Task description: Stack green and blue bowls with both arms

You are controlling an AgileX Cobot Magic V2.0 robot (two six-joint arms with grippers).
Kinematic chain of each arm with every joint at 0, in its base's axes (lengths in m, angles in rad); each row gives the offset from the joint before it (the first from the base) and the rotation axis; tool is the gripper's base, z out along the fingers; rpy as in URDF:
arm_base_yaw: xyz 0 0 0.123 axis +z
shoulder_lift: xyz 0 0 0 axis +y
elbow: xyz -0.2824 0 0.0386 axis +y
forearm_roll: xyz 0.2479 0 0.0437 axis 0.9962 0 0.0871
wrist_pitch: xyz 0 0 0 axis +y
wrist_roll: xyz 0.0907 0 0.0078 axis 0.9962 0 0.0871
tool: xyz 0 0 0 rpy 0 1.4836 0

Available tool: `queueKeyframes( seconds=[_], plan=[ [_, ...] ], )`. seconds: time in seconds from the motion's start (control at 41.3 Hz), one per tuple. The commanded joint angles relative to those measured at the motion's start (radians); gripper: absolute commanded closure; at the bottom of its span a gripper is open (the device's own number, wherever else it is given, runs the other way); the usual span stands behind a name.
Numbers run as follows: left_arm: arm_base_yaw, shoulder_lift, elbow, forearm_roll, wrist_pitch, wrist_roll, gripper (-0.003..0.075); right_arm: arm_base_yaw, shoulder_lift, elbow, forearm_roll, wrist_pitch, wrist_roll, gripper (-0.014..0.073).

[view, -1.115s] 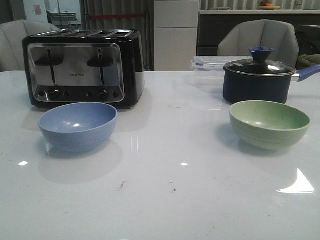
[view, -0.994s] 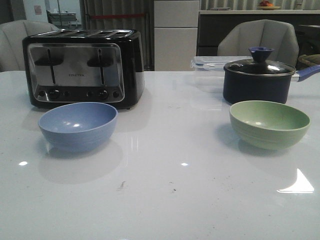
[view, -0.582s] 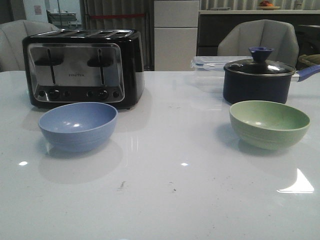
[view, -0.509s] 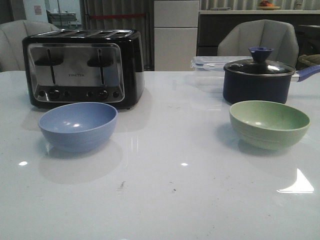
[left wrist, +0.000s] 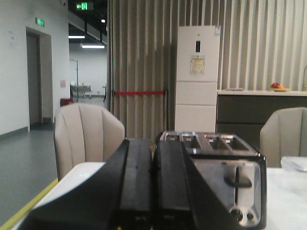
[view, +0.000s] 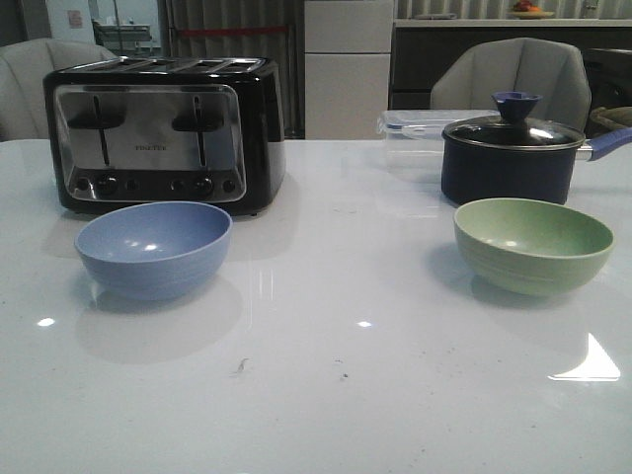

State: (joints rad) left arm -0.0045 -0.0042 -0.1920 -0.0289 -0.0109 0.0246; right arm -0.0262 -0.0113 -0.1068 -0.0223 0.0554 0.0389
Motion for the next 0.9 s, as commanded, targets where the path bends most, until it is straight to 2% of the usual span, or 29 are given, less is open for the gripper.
queueKeyframes(
  seconds=[0.0,0.242,0.436,0.872],
  plan=[
    [0.001,0.03,-0.15,0.01,-0.003,-0.003,0.0627,0.001,0.002,-0.147,-0.003,-0.018,-0.006,0.054],
    [0.001,0.235,-0.423,0.013,0.216,-0.003,0.0627,0.001,0.2,-0.42,-0.003,0.187,-0.006,0.054],
    [0.001,0.383,-0.519,0.014,0.373,-0.003,0.0627,0.001,0.397,-0.578,-0.003,0.389,-0.006,0.054],
    [0.001,0.588,-0.516,0.014,0.563,-0.003,0.0627,0.001,0.748,-0.561,-0.004,0.471,-0.006,0.054]
  ],
)
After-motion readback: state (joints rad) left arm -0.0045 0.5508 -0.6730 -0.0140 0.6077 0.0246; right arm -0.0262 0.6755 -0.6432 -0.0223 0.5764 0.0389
